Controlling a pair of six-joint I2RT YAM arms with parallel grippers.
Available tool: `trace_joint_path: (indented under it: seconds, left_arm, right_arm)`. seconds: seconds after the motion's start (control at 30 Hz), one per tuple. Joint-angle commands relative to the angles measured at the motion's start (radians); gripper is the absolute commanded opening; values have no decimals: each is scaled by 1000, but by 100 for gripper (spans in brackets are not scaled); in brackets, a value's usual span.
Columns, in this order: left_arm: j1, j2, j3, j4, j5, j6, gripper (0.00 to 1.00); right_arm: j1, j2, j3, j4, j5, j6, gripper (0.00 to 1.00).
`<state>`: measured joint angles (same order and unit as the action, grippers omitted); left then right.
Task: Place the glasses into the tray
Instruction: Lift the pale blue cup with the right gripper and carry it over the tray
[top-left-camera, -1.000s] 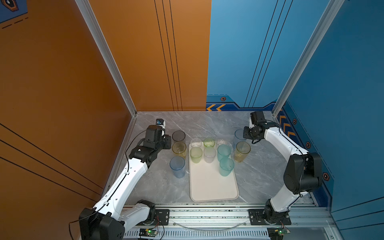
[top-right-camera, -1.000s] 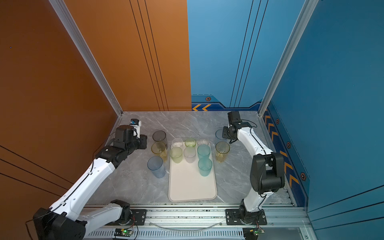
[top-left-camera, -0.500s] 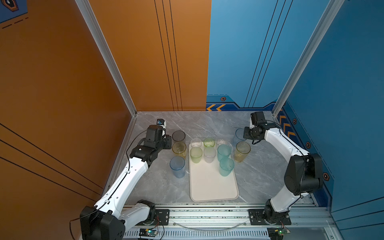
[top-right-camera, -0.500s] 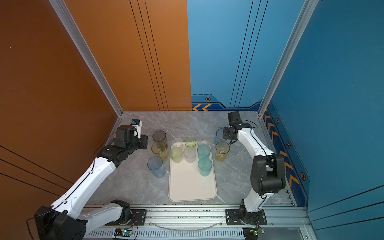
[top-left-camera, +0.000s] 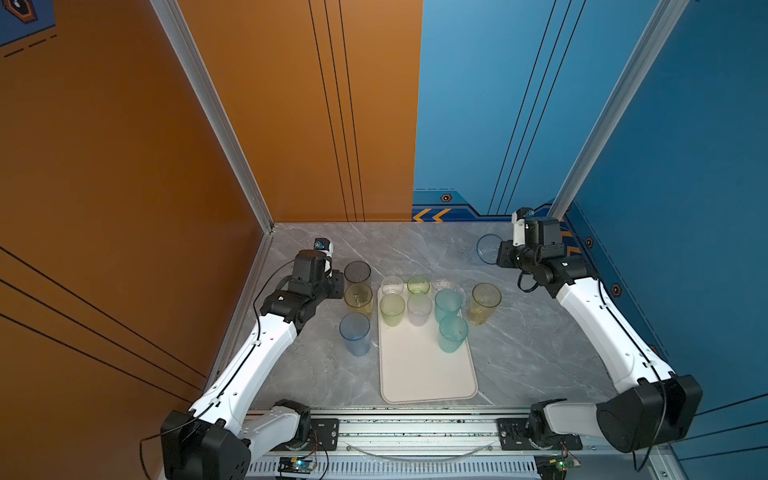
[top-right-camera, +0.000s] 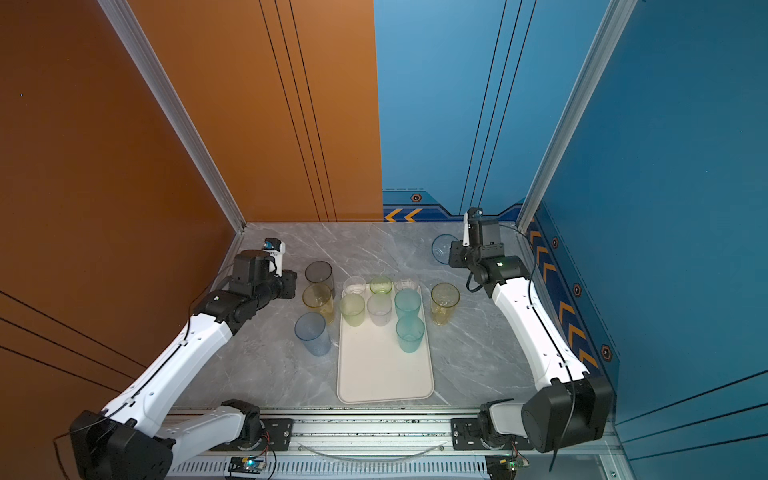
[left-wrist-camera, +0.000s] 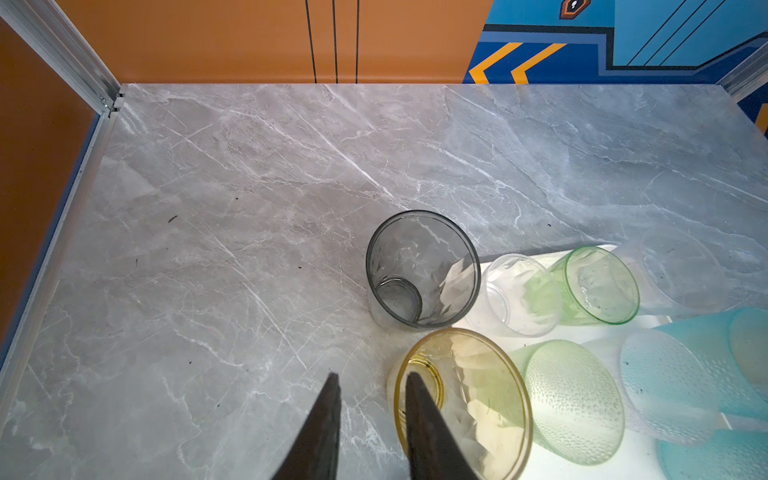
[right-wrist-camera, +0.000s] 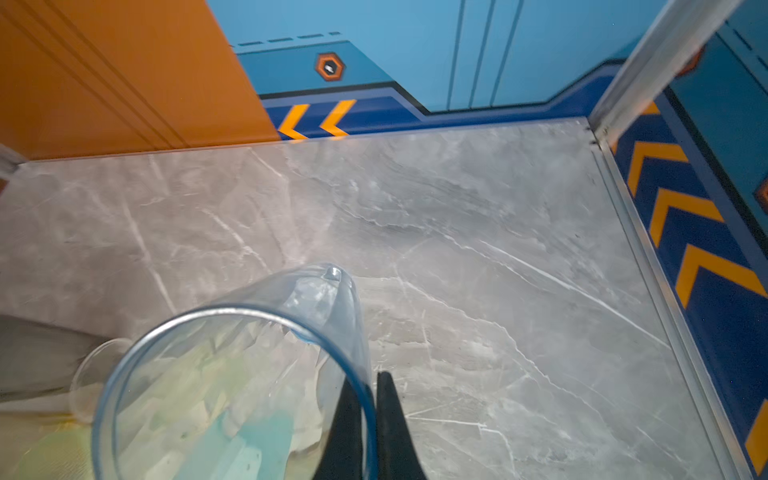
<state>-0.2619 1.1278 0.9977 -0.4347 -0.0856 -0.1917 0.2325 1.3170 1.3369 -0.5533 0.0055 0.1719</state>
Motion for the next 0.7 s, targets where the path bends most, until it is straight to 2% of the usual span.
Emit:
trace_joint_path:
  seconds: [0.0, 0.17, 0.4, 0.67]
  left_arm:
    - [4, -10, -2, -15, -7, -12, 29]
    - [3, -13, 15, -19, 4, -12, 29]
    - [1, -13, 25, -30, 17, -14, 29]
    - [0, -1, 74, -38, 27, -14, 29]
  right_arm:
    - [101, -50, 71, -78, -54, -78, 0]
    - [303, -93, 145, -196, -21, -162, 0]
    - [517, -65, 207, -387, 28, -200, 0]
    - [632, 31, 185, -492, 51, -204, 0]
